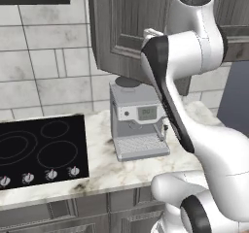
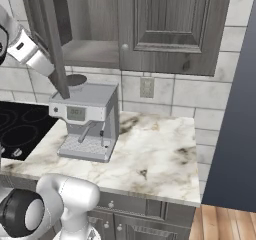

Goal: Open the cabinet, pick the kettle from the cabinet, and place it in the sink.

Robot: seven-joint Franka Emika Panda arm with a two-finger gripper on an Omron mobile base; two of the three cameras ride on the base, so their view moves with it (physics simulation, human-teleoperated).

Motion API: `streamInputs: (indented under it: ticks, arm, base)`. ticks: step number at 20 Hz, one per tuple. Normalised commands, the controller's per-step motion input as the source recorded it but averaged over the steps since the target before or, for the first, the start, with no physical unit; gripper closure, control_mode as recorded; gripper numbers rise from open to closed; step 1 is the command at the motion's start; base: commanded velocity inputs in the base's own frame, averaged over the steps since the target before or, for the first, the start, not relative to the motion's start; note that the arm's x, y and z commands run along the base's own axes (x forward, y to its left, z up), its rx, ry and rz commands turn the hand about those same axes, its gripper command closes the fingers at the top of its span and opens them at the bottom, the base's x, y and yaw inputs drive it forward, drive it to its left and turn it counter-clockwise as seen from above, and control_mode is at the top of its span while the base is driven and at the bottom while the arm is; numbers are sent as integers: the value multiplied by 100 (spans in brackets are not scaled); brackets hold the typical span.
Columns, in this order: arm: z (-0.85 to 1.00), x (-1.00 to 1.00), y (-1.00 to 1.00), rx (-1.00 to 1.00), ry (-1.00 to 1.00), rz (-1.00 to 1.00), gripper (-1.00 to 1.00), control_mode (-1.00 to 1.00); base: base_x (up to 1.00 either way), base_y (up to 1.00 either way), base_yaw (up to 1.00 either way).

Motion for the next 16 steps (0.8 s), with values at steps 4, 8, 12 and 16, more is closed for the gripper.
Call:
streamInputs:
  ticks: [4,8,12,16]
  arm:
    - [-4,-5,65,-5,-7,-4,100,-100]
    - [-5,-4,63,-7,-9,-1,100,-100]
    - [-5,-1,61,-8,-11,0,100,-100]
    - [-4,0,60,-9,-12,0,100,-100]
  base:
    - [0,0,0]
    - [0,0,0]
    - [0,0,0]
    - [0,0,0]
